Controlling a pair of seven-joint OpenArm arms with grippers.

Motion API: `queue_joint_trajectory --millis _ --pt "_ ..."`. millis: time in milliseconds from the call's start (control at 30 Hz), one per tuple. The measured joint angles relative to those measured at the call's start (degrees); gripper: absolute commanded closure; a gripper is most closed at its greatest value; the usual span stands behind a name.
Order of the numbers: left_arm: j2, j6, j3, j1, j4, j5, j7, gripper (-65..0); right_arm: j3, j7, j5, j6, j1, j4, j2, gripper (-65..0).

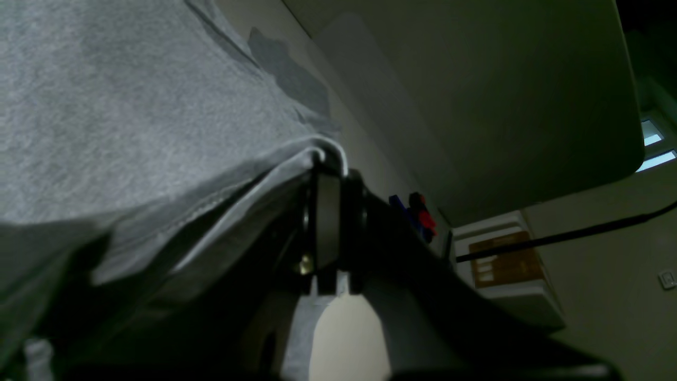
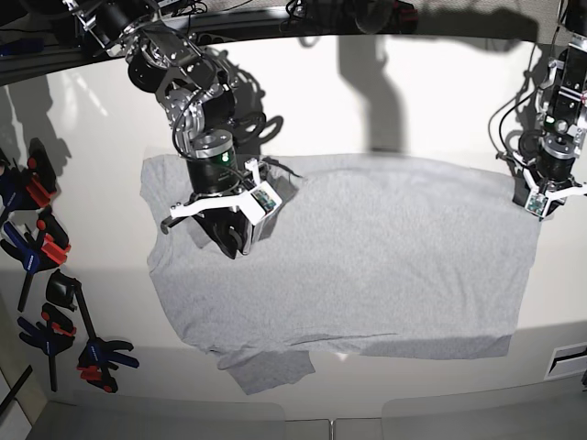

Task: Fold the T-shirt properly
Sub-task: 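Lift the held shirt edge with both grippers toward the shirt middle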

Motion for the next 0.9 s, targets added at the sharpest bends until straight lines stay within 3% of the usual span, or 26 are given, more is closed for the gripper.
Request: queue_joint_trajectory --millis 167,667,900 --pt "0.0 0.0 0.0 -1.6 -0.3 0.0 -0.4 0.0 0.0 0.4 3.4 0.0 1.7 0.0 0.0 0.0" --pt "0.0 0.0 0.0 -2.4 -3.4 0.0 -5.0 0.0 0.0 0.6 3.0 0.0 5.6 0.0 0.0 0.0" --pt "0.0 0.0 0.0 -2.4 -4.5 -0.1 -12.3 0.0 0.0 1.3 6.2 0.0 5.6 -1.8 -0.3 0.0"
